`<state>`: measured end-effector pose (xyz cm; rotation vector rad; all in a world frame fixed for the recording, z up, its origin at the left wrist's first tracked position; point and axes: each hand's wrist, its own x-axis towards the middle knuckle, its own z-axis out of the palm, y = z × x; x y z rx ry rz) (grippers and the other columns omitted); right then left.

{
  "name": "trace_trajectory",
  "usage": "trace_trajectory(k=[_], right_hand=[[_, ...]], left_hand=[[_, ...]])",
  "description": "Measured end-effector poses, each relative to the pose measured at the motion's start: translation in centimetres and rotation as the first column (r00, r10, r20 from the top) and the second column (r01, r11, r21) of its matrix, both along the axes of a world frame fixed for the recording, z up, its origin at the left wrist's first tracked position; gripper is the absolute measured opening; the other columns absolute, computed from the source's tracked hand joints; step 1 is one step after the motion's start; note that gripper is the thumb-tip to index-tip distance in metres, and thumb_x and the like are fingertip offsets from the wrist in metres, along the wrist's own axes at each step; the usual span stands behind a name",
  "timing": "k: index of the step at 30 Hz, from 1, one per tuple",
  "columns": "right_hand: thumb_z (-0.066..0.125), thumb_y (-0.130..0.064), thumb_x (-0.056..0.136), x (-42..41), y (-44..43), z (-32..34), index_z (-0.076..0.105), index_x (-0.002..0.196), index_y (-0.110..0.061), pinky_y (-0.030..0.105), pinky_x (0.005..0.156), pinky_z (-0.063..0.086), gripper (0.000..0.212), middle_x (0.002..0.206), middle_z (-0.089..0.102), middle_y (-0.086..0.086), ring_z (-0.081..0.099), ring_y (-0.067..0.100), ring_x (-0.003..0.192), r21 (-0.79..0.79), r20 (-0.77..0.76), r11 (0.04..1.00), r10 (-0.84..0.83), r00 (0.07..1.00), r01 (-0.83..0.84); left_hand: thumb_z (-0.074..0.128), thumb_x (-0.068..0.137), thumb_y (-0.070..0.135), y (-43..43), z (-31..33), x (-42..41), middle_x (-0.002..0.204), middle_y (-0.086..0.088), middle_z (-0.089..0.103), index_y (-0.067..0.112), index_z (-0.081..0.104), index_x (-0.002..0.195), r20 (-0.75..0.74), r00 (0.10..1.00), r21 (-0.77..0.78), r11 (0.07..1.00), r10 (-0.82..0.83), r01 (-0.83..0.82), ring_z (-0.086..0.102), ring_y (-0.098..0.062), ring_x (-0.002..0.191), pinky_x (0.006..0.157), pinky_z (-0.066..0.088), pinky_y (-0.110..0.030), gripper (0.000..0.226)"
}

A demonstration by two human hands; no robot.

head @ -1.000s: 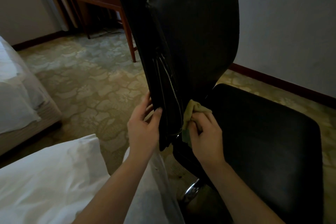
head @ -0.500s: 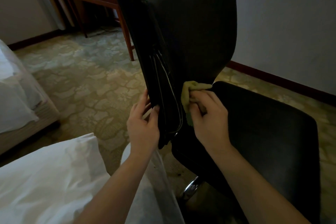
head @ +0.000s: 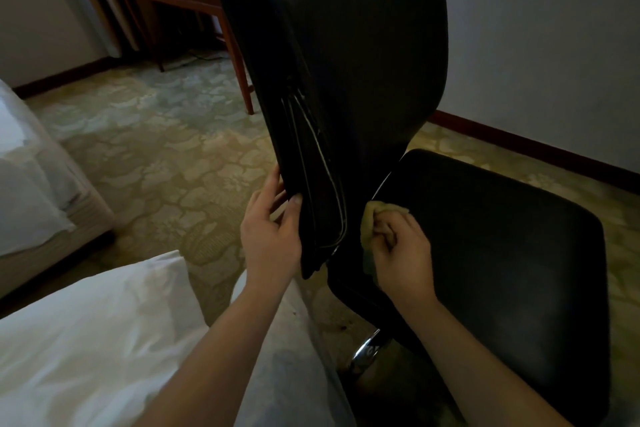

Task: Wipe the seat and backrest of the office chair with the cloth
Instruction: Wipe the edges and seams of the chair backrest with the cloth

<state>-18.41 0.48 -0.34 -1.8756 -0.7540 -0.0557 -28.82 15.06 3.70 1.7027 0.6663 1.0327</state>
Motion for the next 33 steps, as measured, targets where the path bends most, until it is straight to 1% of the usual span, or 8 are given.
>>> trace_trajectory(k=[3, 8, 14, 17, 21, 23, 27, 33], right_hand=[[0.062, 0.008, 0.088, 0.4, 0.8, 2.5, 0.068, 0.098, -0.006, 0.008, 0.078, 0.044, 0.018, 0.102, 0.057, 0.002, 0.057, 0.0, 0.09, 0.09, 0.03, 0.996, -0.004, 1.0, 0.002], [0.061, 0.007, 0.089, -0.8, 2.2, 3.3, 0.069, 0.099, -0.009, 0.009, 0.076, 0.045, 0.02, 0.101, 0.056, -0.001, 0.058, 0.001, 0.088, 0.166, 0.026, 0.986, -0.019, 0.999, 0.015], [0.061, 0.011, 0.083, -2.5, 2.5, -1.1, 0.046, 0.076, -0.035, 0.011, 0.068, 0.041, 0.049, 0.088, 0.05, -0.002, 0.05, 0.0, 0.077, 0.083, -0.091, 0.996, -0.029, 0.995, 0.036], [0.062, 0.009, 0.085, -2.6, 1.8, -4.0, 0.059, 0.084, -0.029, 0.015, 0.077, 0.05, 0.038, 0.093, 0.06, -0.002, 0.056, -0.004, 0.084, -0.037, -0.236, 0.998, -0.052, 0.97, 0.044], [0.06, 0.005, 0.088, -2.3, 0.8, -4.9, 0.065, 0.095, -0.018, 0.031, 0.083, 0.056, 0.025, 0.098, 0.064, 0.002, 0.062, 0.008, 0.089, -0.029, -0.356, 0.991, -0.135, 0.925, 0.133], [0.06, 0.005, 0.088, -2.0, 0.8, -3.3, 0.063, 0.091, -0.018, 0.027, 0.077, 0.052, 0.023, 0.093, 0.063, 0.005, 0.062, 0.011, 0.085, 0.053, -0.326, 0.988, -0.118, 0.938, 0.143], [0.061, 0.001, 0.09, -1.6, 1.6, 0.3, 0.062, 0.094, -0.02, 0.023, 0.082, 0.051, 0.021, 0.095, 0.063, 0.004, 0.063, 0.014, 0.091, 0.202, -0.24, 0.973, -0.064, 0.969, 0.115], [0.06, 0.002, 0.088, -3.0, 3.7, -1.0, 0.059, 0.096, -0.011, 0.015, 0.079, 0.047, 0.016, 0.099, 0.058, 0.008, 0.058, 0.008, 0.087, 0.248, -0.167, 0.953, -0.135, 0.977, 0.174]], left_hand=[[0.062, 0.1, 0.012, 0.0, 0.0, 0.0, 0.132, 0.008, 0.062, 0.058, 0.042, 0.13, -0.01, 1.0, -0.007, 1.0, -0.002, 0.002, 0.061, 0.002, 0.117, 0.089, 0.05, -0.01, 0.059], [0.063, 0.099, 0.011, 0.2, -0.1, -0.1, 0.131, 0.005, 0.062, 0.047, 0.044, 0.139, -0.008, 1.0, -0.017, 1.0, -0.009, 0.009, 0.063, 0.0, 0.117, 0.091, 0.053, -0.015, 0.057], [0.066, 0.097, 0.008, 0.3, -0.3, -0.2, 0.13, 0.005, 0.062, 0.042, 0.044, 0.145, -0.01, 1.0, -0.035, 0.999, -0.028, 0.028, 0.063, -0.003, 0.118, 0.096, 0.055, -0.023, 0.062], [0.067, 0.096, 0.007, 0.4, -0.2, -0.4, 0.129, 0.004, 0.062, 0.043, 0.044, 0.146, -0.023, 0.999, -0.022, 0.999, -0.046, 0.045, 0.062, -0.004, 0.119, 0.096, 0.055, -0.023, 0.065], [0.069, 0.093, 0.005, 0.8, -0.2, -0.7, 0.128, 0.003, 0.063, 0.04, 0.045, 0.146, -0.02, 0.997, -0.024, 0.997, -0.073, 0.073, 0.062, -0.002, 0.117, 0.093, 0.055, -0.021, 0.068], [0.07, 0.093, 0.005, 1.0, -0.6, -0.7, 0.127, 0.003, 0.064, 0.034, 0.046, 0.148, -0.039, 0.996, -0.031, 0.996, -0.085, 0.083, 0.063, -0.001, 0.114, 0.091, 0.055, -0.019, 0.066], [0.068, 0.095, 0.009, 1.2, -2.2, -0.5, 0.13, 0.004, 0.064, 0.032, 0.047, 0.148, -0.078, 0.99, -0.089, 0.99, -0.116, 0.109, 0.064, -0.004, 0.116, 0.097, 0.055, -0.024, 0.061], [0.066, 0.098, 0.015, 1.3, -2.8, -0.4, 0.131, 0.0, 0.064, 0.025, 0.05, 0.148, -0.062, 0.991, -0.119, 0.987, -0.116, 0.108, 0.064, -0.005, 0.118, 0.098, 0.054, -0.024, 0.053]])
